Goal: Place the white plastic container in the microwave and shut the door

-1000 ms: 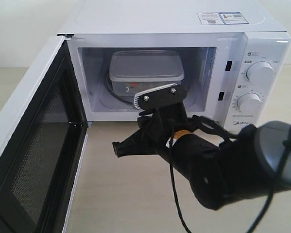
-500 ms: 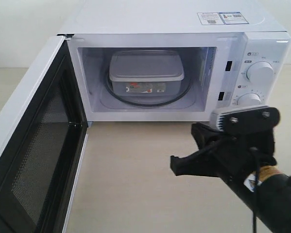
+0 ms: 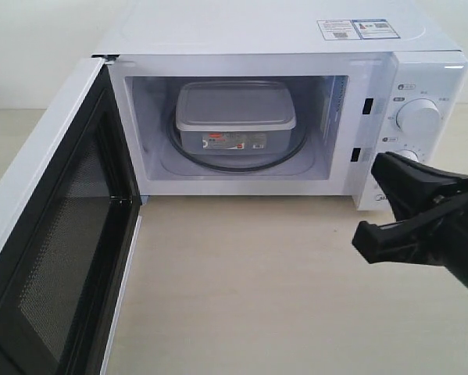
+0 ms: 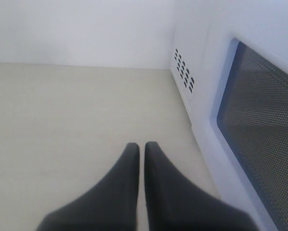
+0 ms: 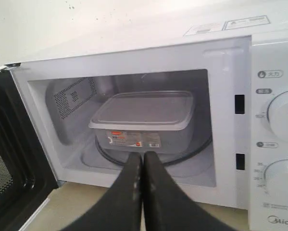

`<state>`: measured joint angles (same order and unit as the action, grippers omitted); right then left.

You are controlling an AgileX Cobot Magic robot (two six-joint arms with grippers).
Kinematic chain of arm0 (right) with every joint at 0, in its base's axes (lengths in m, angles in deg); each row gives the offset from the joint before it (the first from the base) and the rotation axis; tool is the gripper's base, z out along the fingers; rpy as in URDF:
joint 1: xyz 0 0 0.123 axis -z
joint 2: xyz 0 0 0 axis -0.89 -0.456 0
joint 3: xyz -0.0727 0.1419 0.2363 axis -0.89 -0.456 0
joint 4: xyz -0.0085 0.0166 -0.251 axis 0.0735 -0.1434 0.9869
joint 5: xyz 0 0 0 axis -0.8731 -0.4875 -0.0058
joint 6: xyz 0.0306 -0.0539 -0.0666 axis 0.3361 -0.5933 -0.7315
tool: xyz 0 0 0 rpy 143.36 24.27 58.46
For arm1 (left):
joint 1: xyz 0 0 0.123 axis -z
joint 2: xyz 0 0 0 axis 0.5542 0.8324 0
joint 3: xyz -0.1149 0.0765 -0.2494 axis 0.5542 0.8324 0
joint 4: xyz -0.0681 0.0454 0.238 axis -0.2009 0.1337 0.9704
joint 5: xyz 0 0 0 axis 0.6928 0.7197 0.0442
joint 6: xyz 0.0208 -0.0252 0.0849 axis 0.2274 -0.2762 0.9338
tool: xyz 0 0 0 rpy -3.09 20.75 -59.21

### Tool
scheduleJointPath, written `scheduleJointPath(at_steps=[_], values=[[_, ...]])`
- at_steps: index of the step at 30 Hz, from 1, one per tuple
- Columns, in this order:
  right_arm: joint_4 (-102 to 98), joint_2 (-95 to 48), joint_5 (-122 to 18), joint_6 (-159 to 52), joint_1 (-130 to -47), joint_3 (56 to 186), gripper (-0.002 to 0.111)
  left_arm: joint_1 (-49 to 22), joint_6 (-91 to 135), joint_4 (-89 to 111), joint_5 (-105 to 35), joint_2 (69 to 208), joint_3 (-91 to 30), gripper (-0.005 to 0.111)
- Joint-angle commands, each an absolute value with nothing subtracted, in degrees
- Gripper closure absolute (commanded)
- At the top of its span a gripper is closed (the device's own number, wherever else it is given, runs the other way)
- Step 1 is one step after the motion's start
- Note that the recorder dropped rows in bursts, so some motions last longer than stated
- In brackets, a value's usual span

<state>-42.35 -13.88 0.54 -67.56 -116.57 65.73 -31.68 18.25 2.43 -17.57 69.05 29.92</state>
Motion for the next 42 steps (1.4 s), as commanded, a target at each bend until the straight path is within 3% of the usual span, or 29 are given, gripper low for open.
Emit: scheduleJointPath(at_steps=[1, 12, 30, 34, 37, 42], values=[[-48.51, -7.45, -4.56, -77.07, -116.7, 65.3, 0.109, -31.84, 18.47, 1.99, -17.62, 68.83, 30.14, 0.102], [-48.62, -2.91, -13.82, -79.01, -116.7, 65.3, 0.109, -31.84, 18.47, 1.99, -17.62, 68.83, 30.14, 0.102], [-47.73, -2.91, -17.25, -79.54, -116.7, 65.3, 0.109, -31.84, 18.47, 1.99, -19.05, 68.83, 30.14, 0.102], [-47.73, -2.91, -17.38, -79.54, -116.7, 65.3, 0.109, -31.84, 18.47, 1.99, -30.95, 68.83, 30.14, 0.102], [-47.73, -2.91, -17.39, -79.91, -116.7, 65.3, 0.109, -31.84, 17.44, 1.99, -49.32, 68.83, 30.14, 0.102], [-47.73, -2.91, -17.39, -84.14, -116.7, 65.3, 0.109, -31.84, 16.75, 1.99, -52.27, 68.83, 23.61, 0.102]])
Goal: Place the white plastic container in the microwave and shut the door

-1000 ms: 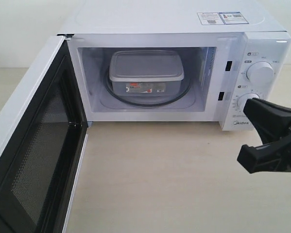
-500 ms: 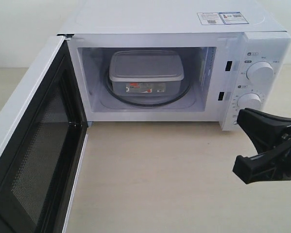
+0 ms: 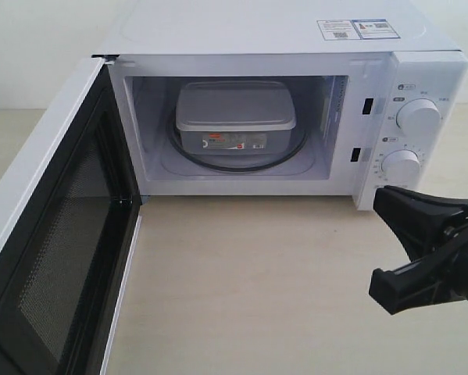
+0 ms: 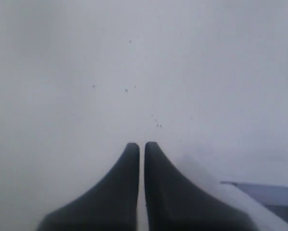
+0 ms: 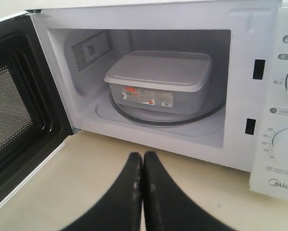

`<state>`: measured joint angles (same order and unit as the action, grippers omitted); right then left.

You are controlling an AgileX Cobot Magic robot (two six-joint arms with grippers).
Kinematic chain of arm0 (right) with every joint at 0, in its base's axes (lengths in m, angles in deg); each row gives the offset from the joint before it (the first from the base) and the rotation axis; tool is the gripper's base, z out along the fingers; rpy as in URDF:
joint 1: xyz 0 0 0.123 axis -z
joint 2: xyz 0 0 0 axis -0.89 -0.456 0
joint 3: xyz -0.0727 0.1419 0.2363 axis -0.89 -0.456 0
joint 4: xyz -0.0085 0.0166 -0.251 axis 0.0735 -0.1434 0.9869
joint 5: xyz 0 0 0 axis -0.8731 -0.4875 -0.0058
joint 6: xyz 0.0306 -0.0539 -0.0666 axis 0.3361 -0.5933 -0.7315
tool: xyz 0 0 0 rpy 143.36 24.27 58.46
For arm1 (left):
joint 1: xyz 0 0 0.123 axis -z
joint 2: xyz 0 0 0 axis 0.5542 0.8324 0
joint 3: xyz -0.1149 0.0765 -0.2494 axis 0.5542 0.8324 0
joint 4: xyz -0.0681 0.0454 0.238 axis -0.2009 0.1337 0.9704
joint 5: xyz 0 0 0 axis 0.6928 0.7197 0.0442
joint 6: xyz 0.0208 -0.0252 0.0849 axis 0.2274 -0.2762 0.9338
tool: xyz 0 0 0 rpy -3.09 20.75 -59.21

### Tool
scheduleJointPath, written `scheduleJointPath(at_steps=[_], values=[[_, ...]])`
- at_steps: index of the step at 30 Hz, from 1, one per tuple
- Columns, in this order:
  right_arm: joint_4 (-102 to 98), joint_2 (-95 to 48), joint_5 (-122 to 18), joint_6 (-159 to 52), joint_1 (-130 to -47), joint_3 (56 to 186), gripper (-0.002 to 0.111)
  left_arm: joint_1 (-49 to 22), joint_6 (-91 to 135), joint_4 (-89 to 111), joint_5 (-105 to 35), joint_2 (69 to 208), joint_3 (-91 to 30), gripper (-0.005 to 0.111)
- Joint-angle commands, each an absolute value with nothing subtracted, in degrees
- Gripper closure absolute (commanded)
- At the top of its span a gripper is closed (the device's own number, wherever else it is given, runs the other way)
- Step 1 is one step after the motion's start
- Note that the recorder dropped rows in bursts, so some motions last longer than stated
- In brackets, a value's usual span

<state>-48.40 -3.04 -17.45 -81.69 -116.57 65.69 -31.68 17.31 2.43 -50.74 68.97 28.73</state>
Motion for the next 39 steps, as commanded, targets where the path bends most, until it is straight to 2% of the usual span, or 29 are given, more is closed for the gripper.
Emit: scheduleJointPath(at_steps=[1, 6, 18, 34, 39], values=[[-47.73, -2.91, -17.27, -84.14, -116.7, 65.3, 0.109, -31.84, 17.02, 2.23, -50.49, 69.13, 20.99, 0.102], [-47.73, -2.91, -16.3, -84.45, -116.7, 65.3, 0.109, -31.84, 18.46, 2.88, -29.6, 80.47, 6.86, 0.102], [-47.73, -2.91, -16.67, -84.33, -116.7, 65.3, 0.109, -31.84, 18.46, 2.88, -32.76, 82.55, 5.47, 0.102], [-47.98, -2.91, -16.53, -84.33, -116.7, 65.3, 0.109, -31.84, 18.46, 4.36, -22.11, 82.99, 5.43, 0.102], [-47.98, -2.91, -16.64, -84.33, -116.7, 65.3, 0.109, -31.84, 18.46, 8.16, -19.22, 86.49, 1.52, 0.102]])
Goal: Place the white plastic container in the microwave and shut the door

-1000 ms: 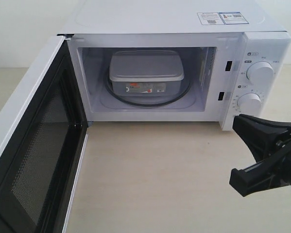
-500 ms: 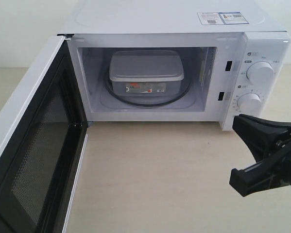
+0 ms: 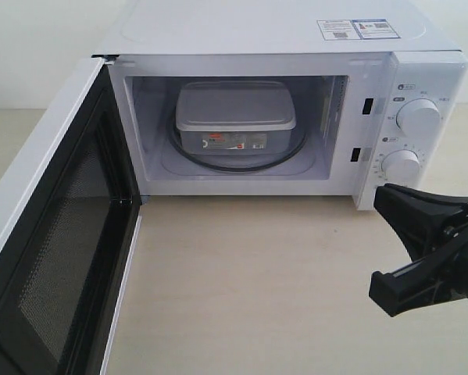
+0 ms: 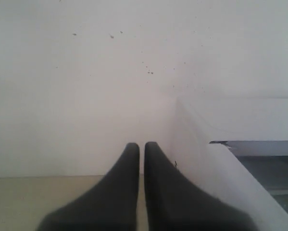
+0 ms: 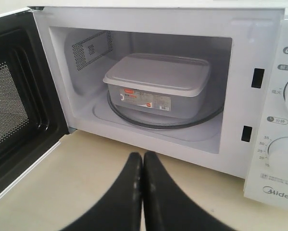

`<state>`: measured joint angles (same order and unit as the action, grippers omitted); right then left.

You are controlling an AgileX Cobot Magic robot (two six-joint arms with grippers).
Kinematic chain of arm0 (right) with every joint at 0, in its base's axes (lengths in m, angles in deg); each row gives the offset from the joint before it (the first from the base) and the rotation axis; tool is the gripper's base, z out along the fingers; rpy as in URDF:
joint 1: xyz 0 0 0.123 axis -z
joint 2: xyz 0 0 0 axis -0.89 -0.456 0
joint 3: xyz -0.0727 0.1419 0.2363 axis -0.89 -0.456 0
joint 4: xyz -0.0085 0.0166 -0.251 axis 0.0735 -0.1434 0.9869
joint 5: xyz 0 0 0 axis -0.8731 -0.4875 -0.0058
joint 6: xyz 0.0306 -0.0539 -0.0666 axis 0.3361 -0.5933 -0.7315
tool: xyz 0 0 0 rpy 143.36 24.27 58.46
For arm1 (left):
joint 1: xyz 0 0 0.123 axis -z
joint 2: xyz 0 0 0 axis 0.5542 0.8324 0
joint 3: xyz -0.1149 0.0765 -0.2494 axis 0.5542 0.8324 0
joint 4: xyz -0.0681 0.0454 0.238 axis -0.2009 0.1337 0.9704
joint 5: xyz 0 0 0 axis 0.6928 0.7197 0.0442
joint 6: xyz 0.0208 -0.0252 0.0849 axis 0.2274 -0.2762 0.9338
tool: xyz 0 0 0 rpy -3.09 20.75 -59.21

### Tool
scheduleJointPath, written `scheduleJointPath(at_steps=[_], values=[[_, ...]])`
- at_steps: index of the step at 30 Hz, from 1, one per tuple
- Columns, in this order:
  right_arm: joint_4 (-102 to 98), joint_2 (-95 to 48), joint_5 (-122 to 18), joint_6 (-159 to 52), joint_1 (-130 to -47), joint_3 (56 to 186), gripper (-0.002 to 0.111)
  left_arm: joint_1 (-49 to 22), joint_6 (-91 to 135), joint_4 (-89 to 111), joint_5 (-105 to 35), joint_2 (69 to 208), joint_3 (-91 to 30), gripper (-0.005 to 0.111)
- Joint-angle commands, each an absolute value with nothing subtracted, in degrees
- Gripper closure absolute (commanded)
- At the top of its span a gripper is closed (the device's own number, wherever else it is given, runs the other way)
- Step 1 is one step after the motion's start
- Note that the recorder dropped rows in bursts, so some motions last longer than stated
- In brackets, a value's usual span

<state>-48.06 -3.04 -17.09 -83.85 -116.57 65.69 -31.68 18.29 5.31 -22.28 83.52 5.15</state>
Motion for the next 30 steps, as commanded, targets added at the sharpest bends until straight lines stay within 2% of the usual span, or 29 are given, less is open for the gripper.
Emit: scheduleJointPath(at_steps=[1, 6, 9, 15, 30], values=[[-47.98, -2.91, -16.64, -84.33, -116.7, 65.3, 0.109, -31.84, 18.46, 8.66, -15.37, 88.2, -0.75, 0.102], [-47.98, -2.91, -16.89, -84.33, -116.7, 65.3, 0.109, -31.84, 19.34, 8.52, 17.41, 105.97, -18.2, 0.102], [-48.1, -2.91, -16.87, -84.33, -116.7, 65.3, 0.109, -31.84, 20.62, -0.13, 31.53, 116.46, -21.48, 0.102], [-48.48, -2.91, -16.98, -84.33, -116.7, 65.3, 0.109, -31.84, 37.88, -22.19, 34.85, 125.67, -21.48, 0.102], [-49.07, -2.79, -10.06, -84.47, -116.7, 65.3, 0.109, -30.5, 46.19, -30.79, 33.92, 133.76, -20.85, 0.102]])
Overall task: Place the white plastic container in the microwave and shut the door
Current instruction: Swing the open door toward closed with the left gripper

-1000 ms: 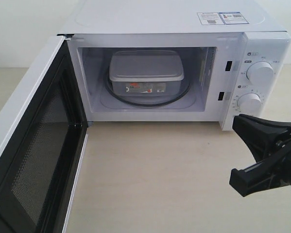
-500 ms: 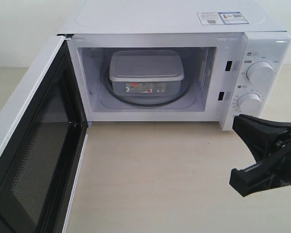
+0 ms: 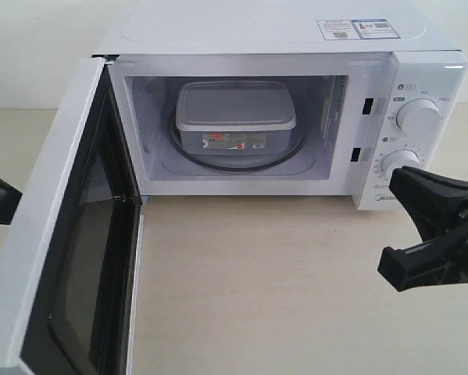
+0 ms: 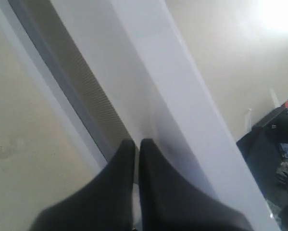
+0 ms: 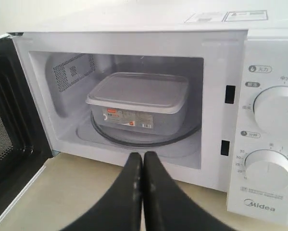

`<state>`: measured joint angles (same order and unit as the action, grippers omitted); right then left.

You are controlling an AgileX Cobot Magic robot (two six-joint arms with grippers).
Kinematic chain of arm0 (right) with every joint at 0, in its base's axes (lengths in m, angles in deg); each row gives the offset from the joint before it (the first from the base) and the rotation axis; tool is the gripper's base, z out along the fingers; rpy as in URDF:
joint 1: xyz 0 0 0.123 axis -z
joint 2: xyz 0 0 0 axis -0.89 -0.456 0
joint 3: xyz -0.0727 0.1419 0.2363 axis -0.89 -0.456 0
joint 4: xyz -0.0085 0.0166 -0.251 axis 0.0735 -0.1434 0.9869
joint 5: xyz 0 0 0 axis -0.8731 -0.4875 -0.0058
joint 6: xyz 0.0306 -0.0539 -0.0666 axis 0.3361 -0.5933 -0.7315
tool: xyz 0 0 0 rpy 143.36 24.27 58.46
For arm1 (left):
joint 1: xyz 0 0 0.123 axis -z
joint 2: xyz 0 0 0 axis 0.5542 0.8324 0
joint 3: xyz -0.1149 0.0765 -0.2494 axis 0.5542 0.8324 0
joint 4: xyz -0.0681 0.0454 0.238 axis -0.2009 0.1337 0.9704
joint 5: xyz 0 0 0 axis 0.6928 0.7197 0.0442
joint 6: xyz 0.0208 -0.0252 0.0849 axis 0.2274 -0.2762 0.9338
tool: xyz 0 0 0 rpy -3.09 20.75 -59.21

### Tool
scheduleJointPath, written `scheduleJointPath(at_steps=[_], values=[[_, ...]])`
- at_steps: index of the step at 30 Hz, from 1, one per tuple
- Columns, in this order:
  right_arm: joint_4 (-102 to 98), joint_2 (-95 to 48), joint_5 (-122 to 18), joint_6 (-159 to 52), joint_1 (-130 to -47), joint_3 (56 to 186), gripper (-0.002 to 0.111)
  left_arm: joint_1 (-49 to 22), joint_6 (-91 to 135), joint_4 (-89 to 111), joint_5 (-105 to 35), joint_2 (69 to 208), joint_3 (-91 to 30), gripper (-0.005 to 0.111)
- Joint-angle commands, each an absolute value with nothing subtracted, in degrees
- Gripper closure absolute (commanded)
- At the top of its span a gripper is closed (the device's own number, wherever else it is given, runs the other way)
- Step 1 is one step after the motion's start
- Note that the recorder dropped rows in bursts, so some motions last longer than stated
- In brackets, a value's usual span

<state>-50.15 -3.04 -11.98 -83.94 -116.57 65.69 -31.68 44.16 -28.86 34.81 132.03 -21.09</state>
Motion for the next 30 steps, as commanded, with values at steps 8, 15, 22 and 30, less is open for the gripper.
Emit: scheduleJointPath(at_steps=[8, 15, 22, 30], values=[[-45.26, -2.79, -10.46, -79.8, -116.7, 66.95, 0.109, -23.74, 46.61, -32.55, 26.53, 139.06, -20.85, 0.102], [-39.33, -2.79, -10.72, -78.25, -116.7, 70.11, 0.109, -19.61, 52.27, -38.91, 20.99, 144.26, -20.85, 0.102], [-36.93, -2.79, -12.77, -78.25, -116.7, 74.94, 0.109, -16.93, 54.86, -41.71, 14.58, 146.87, -20.96, 0.102], [-23.39, -2.79, -20.26, -72.26, -116.7, 80.88, 0.109, -16.93, 62.39, -48.9, 3.48, 147.19, -20.96, 0.102]])
